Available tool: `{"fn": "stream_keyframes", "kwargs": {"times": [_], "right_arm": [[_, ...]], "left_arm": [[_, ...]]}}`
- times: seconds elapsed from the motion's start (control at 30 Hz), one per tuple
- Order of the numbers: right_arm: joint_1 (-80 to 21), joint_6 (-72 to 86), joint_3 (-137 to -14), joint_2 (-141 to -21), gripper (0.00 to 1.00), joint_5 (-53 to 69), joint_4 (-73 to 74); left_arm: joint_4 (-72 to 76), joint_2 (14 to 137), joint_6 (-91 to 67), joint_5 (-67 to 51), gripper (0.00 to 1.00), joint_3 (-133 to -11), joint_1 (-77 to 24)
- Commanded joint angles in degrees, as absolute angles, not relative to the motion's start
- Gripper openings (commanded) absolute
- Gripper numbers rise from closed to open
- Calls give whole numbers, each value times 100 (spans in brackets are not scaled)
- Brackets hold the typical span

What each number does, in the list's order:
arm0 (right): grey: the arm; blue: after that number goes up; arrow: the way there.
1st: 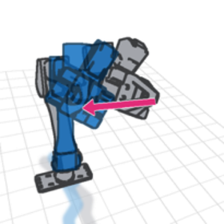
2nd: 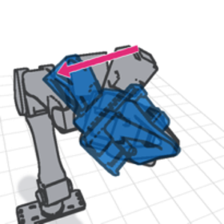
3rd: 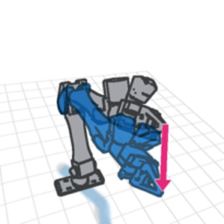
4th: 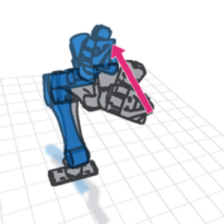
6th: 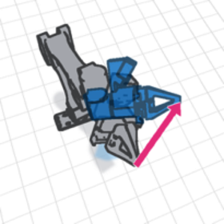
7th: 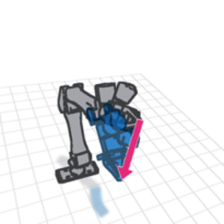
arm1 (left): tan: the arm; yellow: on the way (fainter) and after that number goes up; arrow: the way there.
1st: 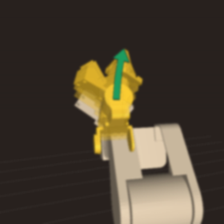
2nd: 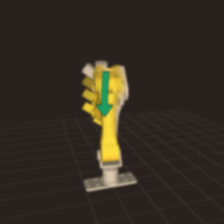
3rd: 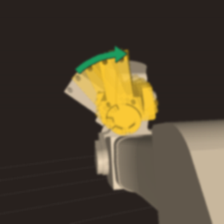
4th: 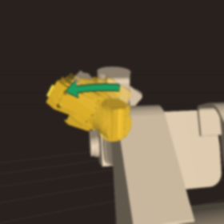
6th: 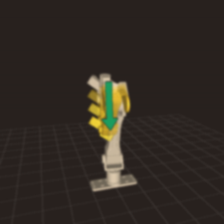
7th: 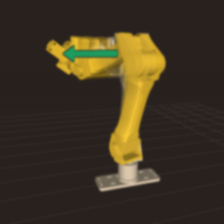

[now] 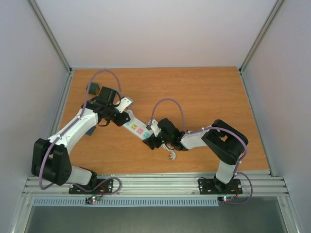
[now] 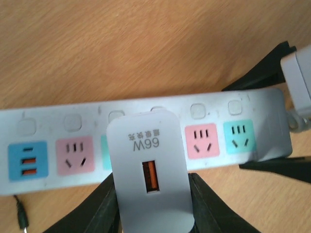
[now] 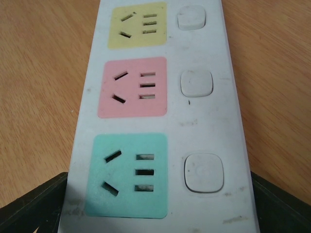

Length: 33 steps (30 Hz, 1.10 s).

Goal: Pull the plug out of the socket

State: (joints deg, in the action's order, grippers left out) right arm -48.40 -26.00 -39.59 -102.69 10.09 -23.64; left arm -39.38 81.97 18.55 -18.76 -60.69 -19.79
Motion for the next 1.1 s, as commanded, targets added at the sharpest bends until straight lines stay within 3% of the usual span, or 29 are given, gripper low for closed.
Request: {"fn": "stream_keyframes", "kwargs": {"times": [0.0,0.2,0.43,0.7,1.07], "right_arm": [[-4896,-2452,-3990,-10262,52,1039,-1974],[-4896,-2467,-4130,-10218,57,1072,-1683],[-4895,-2460,-4236,-10077,78,1103,-1470],[-4896,-2494,-4362,-9901,92,1125,-1249],[-4891,-2515,-4541,-9894,98,1099,-1012]], "left_arm": [[-4335,7673,2288,-2237,14,-5743,-1576],[-4856,7389,2930,-2455,15,-5357,-983],[-5528,7525,3902,-2932,15,-5061,-378],[-5925,7879,4654,-3215,17,-4861,-99],[-5963,8393,4995,-3247,22,-4780,276]]}}
